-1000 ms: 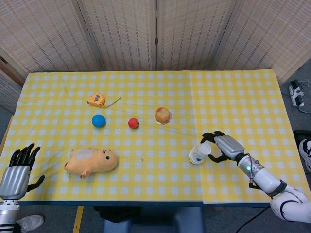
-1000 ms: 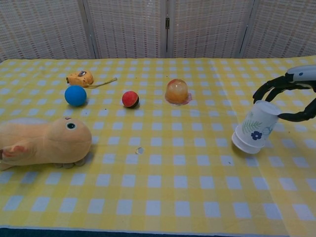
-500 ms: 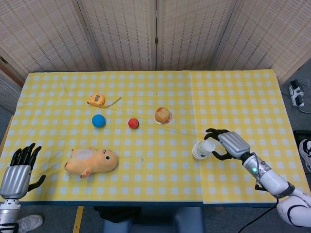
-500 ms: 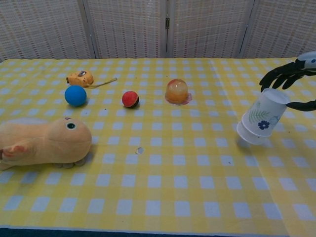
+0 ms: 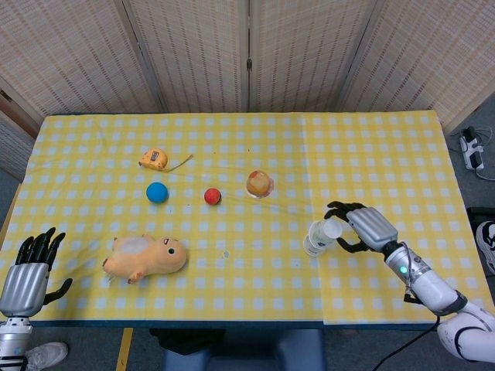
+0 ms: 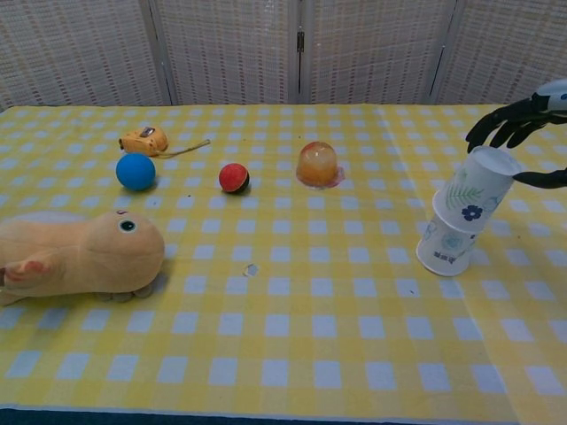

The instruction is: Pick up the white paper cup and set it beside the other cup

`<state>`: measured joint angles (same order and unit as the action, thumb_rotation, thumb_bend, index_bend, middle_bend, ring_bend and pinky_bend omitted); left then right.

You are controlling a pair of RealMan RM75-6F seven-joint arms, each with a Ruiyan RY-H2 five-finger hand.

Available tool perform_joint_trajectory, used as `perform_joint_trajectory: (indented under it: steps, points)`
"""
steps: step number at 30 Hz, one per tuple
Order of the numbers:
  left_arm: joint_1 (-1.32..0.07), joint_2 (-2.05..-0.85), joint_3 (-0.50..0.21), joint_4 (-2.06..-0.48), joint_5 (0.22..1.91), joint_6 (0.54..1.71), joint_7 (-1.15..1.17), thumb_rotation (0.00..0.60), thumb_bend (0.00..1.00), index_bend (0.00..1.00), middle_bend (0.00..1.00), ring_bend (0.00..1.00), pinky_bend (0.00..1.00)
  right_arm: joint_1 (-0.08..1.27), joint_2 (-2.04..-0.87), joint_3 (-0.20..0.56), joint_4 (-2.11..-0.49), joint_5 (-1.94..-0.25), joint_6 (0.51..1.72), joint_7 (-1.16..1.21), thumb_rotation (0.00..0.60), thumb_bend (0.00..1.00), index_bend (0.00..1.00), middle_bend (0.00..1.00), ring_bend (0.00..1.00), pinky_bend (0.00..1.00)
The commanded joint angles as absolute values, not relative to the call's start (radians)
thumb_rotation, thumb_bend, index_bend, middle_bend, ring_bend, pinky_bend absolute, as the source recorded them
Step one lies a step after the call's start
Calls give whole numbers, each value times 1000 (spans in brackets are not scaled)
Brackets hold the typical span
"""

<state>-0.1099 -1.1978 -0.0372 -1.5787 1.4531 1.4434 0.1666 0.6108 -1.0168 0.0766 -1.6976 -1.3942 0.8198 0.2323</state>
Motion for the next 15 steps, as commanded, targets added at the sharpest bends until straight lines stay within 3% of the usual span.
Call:
perform_joint_trajectory:
  steps: [1, 8, 15]
  points:
    - [-111, -1198, -38, -1578, 1452, 1442, 168, 600, 316, 27, 0, 0, 0, 603, -963, 84, -1745, -1408, 835, 255, 600, 493, 346, 173, 198, 173]
    - [-114, -1198, -39, -1580, 1455, 1442, 169, 600, 316, 27, 0, 0, 0, 599, -904, 97, -1803, -1445, 861, 307, 600, 492, 346, 173, 197, 173]
    - [-114, -1200, -38, -1581, 1456, 1442, 169, 600, 316, 27, 0, 0, 0, 655, -951, 108, -1788, -1443, 793, 296, 600, 493, 346, 173, 200, 173]
